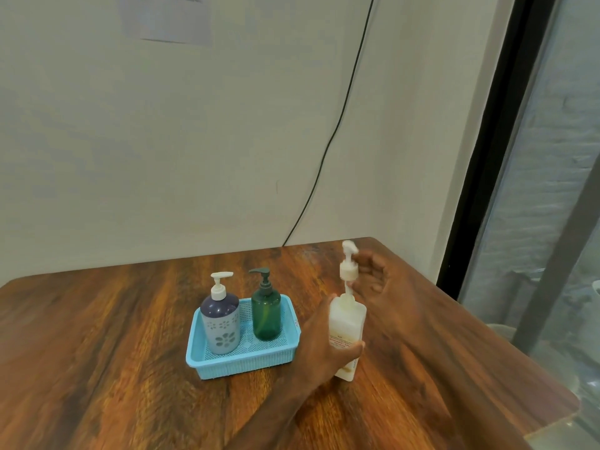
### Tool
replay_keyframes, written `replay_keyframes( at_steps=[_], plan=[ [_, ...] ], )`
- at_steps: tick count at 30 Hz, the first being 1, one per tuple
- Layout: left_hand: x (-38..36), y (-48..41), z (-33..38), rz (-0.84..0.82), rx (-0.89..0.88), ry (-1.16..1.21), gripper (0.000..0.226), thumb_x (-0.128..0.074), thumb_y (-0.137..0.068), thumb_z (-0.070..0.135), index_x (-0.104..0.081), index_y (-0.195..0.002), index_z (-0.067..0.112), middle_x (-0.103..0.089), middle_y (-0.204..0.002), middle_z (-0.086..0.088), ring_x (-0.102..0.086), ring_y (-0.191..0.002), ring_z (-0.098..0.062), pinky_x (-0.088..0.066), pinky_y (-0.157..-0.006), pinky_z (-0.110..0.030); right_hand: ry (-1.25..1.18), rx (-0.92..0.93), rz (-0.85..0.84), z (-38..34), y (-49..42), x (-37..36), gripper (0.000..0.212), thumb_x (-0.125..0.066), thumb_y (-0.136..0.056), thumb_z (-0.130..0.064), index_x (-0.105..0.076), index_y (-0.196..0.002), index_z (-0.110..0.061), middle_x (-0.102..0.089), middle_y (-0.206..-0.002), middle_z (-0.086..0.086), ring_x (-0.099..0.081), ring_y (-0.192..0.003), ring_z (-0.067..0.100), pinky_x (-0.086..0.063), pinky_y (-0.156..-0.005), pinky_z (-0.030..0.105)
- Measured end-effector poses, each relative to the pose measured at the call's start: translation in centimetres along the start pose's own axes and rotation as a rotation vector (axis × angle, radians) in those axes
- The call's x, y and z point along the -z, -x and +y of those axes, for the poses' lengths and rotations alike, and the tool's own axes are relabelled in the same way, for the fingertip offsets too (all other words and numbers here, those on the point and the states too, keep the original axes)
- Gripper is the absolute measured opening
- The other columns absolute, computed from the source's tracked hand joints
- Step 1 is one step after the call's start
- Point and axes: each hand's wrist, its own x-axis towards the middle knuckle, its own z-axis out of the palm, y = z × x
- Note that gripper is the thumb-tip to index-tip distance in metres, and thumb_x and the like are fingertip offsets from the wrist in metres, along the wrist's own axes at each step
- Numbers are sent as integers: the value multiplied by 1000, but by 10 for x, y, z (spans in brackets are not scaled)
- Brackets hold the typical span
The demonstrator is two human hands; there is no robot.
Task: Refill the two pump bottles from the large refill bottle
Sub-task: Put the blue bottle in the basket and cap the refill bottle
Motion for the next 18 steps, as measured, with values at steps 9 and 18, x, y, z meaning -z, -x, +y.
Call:
replay_keyframes(
  at_steps=[9,18],
  plan=[
    [3,3,9,18,-37,62,84,-86,-77,44,-33,-142,54,-58,-133,24,-60,-119,-2,-56,-97,-22,235,-22,-100,36,17,-1,47,-78,-84,-35,-59,-126,-42,-61,-128,-25,-60,-114,-2,-55,-97,34],
    [40,10,19,-179,-119,-43,71,-78,-85,48,-35,-142,43,-57,-134,19,-61,-121,-5,-60,-95,-36,116,-139,-177,60,29,-11,72,-80,-72,-62,-49,-134,-42,-59,-128,-23,-60,-113,2,-55,-91,25]
  ],
)
